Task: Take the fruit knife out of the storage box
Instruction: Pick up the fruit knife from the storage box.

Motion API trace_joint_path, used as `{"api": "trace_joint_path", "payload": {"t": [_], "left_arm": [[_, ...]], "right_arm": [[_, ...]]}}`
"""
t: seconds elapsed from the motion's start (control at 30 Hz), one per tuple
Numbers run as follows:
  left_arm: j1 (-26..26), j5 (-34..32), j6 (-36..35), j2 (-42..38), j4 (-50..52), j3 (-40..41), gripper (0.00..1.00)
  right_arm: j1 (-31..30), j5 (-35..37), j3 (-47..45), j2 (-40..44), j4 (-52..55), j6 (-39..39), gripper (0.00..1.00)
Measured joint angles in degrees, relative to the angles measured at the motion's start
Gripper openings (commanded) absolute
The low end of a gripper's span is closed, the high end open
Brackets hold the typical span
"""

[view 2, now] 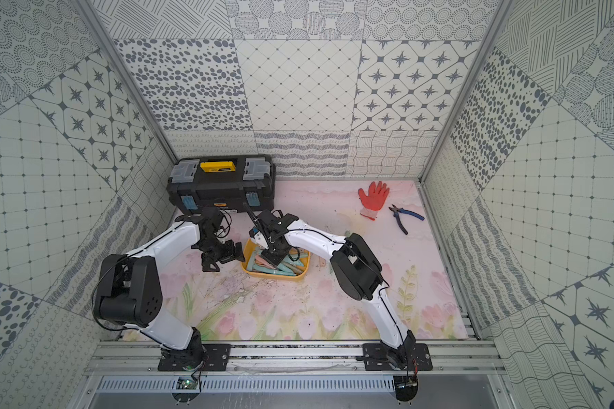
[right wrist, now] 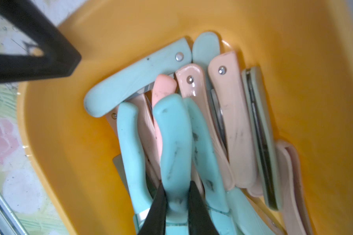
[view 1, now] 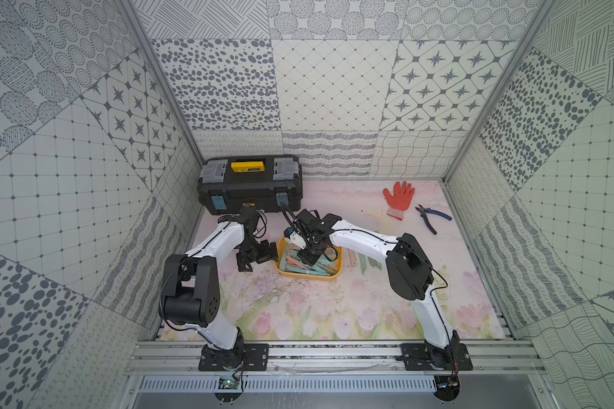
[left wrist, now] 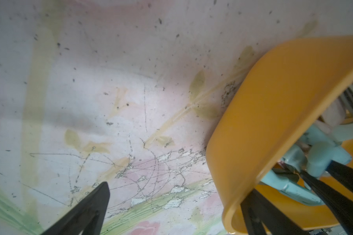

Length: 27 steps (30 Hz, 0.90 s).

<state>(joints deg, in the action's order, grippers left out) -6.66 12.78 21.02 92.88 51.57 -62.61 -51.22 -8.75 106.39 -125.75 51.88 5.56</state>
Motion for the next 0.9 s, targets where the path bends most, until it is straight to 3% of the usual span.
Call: {"api": "trace_joint_path", "payload": {"t": [0.47,0.77,0.9], "left_arm": [[0.00,0.00,0.00,0.00,0.00,0.00,0.97],[0.00,0.00,0.00,0.00,0.00,0.00,0.98],[0.00,0.00,0.00,0.00,0.00,0.00,0.98]], "right_arm": [[2.67,-1.99,0.55,5.77,-0.50,-2.19,0.17],[8.39,-2.95,-1.03,15.76,-3.96,-7.30,0.16],[12.50,-2.32,-6.88,21.38,-5.86,-10.08,0.16]]}}
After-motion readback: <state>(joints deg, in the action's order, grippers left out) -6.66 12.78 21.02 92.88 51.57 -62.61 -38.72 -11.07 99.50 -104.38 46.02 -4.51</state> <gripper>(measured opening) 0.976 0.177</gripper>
